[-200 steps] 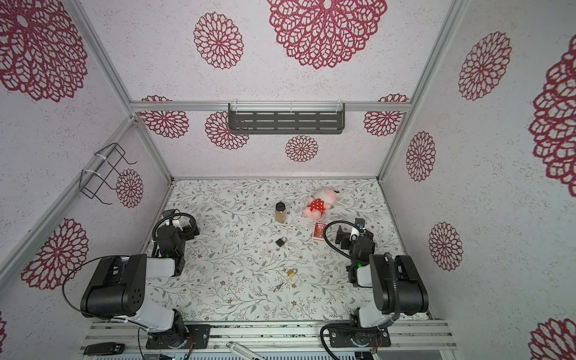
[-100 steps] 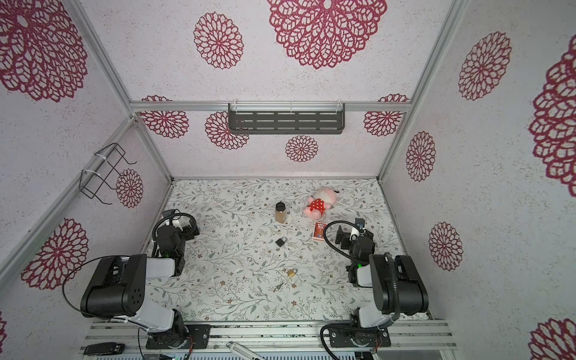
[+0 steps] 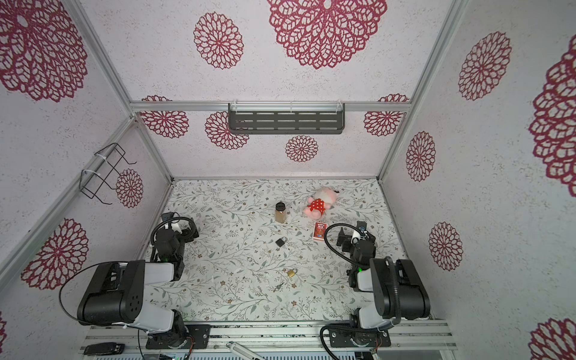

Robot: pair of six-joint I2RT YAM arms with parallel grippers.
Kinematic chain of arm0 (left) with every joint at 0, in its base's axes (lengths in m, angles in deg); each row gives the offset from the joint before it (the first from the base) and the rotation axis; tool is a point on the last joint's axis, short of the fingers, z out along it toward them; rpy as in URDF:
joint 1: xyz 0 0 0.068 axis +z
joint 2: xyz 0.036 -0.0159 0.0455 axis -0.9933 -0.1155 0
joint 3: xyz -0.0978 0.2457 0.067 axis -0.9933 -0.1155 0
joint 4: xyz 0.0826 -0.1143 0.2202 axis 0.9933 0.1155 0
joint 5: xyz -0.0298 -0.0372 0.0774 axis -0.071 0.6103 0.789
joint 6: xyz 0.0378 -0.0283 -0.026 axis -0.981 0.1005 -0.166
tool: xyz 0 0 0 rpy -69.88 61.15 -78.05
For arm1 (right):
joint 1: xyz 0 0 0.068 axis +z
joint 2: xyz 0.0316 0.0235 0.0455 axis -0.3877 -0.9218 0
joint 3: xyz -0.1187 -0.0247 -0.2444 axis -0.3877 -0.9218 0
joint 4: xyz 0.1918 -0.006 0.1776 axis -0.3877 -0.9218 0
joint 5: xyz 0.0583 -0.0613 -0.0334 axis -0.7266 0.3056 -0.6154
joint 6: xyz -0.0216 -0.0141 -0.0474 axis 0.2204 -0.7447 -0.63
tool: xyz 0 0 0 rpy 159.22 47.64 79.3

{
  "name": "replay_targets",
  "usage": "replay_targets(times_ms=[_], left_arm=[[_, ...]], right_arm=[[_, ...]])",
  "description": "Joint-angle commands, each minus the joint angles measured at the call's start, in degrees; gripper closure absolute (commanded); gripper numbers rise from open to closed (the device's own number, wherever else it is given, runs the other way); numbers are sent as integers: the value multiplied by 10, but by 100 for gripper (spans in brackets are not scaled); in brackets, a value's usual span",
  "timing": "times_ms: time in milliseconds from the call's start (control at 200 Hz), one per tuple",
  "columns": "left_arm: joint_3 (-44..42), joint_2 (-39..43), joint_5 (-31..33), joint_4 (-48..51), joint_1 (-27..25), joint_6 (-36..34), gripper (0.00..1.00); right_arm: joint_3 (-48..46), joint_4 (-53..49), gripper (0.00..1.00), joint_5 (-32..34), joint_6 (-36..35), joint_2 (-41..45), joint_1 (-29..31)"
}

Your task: Unlock with the key

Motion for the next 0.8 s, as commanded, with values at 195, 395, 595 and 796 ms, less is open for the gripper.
replay_targets(times_ms=[195,395,595,796], left_arm=[[12,107,-16,78,0,-9,3],[42,181,-17,180,1,67,3],[118,221,-17,371,11,178,3],[136,223,-49,431,40,299,3]], right_arm=[[42,-106,1,16,14,79,2],[105,-257,1,3,42,130,2],[193,-468,1,33,156,164,0],[171,-495,1,17,212,212,-8]])
